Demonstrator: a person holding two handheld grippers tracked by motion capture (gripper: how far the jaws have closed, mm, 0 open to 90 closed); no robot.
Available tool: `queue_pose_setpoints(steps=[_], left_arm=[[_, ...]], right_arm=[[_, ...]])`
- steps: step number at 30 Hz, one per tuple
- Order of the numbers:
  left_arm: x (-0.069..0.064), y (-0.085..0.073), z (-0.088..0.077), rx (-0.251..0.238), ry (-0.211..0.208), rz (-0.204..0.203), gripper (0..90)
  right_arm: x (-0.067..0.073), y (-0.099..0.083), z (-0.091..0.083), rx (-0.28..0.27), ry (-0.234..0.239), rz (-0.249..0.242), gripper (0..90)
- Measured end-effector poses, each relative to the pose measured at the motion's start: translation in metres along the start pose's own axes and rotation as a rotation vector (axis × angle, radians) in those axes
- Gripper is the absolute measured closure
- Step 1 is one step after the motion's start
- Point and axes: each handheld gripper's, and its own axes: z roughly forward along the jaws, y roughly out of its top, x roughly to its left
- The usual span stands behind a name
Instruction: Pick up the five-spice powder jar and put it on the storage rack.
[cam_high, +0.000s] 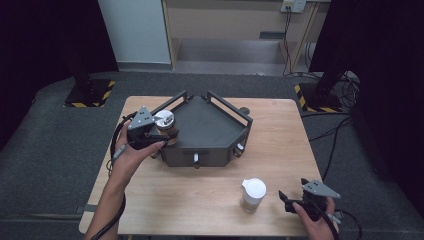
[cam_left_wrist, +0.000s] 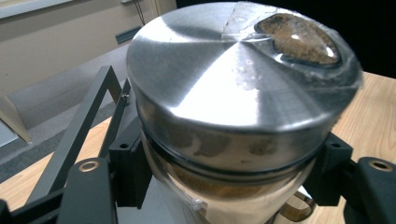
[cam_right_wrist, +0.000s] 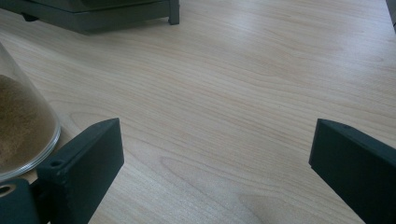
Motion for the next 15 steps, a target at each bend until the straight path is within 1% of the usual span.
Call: queue_pose_setpoints(steps=[1,7,15], left_arm=[[0.001,0.000,0.001,-0.001,0.000,-0.005,30.3],[0.003,0.001,0.010,0.008,0.001,0.000,30.3],[0.008,-0.001,0.018,0.006,0.004,-0.016,30.3]], right_arm=[[0.000,0.000,0.000,0.001,0.000,-0.001,3.6],[0.000,0.000,0.000,0.002,-0.001,0.000,3.6],[0.000,-0.001,0.000,0.004,0.001,-0.002,3.6]])
